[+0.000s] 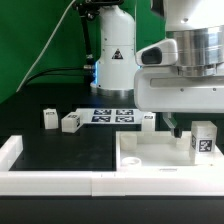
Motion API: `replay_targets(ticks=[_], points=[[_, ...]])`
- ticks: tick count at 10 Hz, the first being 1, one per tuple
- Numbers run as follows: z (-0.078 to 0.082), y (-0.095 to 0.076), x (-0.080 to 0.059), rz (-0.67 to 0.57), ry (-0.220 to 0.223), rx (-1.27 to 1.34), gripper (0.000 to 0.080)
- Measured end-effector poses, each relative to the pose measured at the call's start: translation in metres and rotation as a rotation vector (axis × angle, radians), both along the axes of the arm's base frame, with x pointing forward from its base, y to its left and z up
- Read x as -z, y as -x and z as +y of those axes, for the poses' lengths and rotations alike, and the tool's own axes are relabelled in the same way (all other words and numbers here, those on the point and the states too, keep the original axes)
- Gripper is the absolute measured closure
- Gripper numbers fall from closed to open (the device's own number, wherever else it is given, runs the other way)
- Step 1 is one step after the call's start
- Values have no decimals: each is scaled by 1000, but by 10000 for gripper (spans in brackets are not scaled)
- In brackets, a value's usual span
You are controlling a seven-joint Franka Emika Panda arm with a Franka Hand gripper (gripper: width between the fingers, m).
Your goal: Assemble one leg
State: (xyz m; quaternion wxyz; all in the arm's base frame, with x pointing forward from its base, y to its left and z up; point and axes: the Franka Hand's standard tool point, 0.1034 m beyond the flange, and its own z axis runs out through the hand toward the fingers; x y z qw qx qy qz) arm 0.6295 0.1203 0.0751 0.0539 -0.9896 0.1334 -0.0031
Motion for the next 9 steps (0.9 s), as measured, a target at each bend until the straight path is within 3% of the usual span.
replay_targets(ticks=[2,4,6,7,8,9], points=[[0,0,0,-24,34,-260,150],[-2,0,1,-27,35,-289,150],[-2,0,1,-27,35,-288,413],[-2,0,1,-27,35,-288,413],[-2,0,1,-25,34,-273,508],[-3,0,1,-22,34,-240,508]])
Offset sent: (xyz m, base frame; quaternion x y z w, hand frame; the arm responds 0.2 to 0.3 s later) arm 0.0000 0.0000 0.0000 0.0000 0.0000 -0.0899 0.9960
